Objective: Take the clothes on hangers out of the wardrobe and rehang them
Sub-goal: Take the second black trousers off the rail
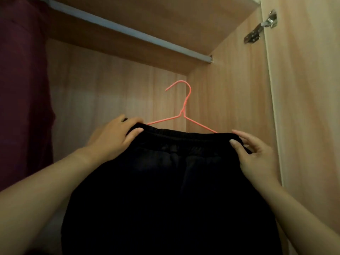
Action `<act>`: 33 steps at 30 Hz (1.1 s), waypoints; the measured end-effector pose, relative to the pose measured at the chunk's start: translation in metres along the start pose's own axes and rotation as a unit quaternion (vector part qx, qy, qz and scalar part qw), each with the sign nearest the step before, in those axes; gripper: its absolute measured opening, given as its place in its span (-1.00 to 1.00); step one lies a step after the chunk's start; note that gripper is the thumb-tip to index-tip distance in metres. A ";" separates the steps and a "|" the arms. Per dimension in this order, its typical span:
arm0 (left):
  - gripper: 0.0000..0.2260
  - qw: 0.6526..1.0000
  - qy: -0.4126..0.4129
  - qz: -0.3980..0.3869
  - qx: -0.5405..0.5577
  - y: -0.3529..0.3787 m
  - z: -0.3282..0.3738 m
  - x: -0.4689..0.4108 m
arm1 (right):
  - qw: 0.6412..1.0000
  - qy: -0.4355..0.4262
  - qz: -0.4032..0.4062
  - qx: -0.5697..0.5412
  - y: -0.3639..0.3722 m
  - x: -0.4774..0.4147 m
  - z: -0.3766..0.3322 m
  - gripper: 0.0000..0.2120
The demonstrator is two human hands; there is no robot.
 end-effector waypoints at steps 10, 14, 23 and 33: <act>-0.69 0.994 -0.091 0.045 0.033 -0.011 0.030 0.149 | 0.987 0.057 -0.126 0.077 -0.023 0.114 -0.034 -0.72; -0.80 0.993 -0.081 0.052 0.070 -0.037 0.058 0.185 | 0.988 0.086 -0.088 0.096 -0.065 0.147 -0.075 -0.76; -0.81 0.985 -0.008 0.026 0.172 -0.090 0.135 0.253 | 0.971 0.157 -0.046 0.173 -0.176 0.240 -0.161 -0.76; -0.80 0.975 0.052 -0.009 0.216 -0.133 0.219 0.293 | 0.951 0.202 0.011 0.235 -0.279 0.303 -0.219 -0.84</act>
Point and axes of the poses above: each hand's wrist, its own x-axis away from the middle knuckle, its own y-axis out of the palm, z = x × y, the point moved 4 cm from there along -x, towards the middle knuckle, and after that the axes turned 7 degrees about -x, right-handed, at the moved point
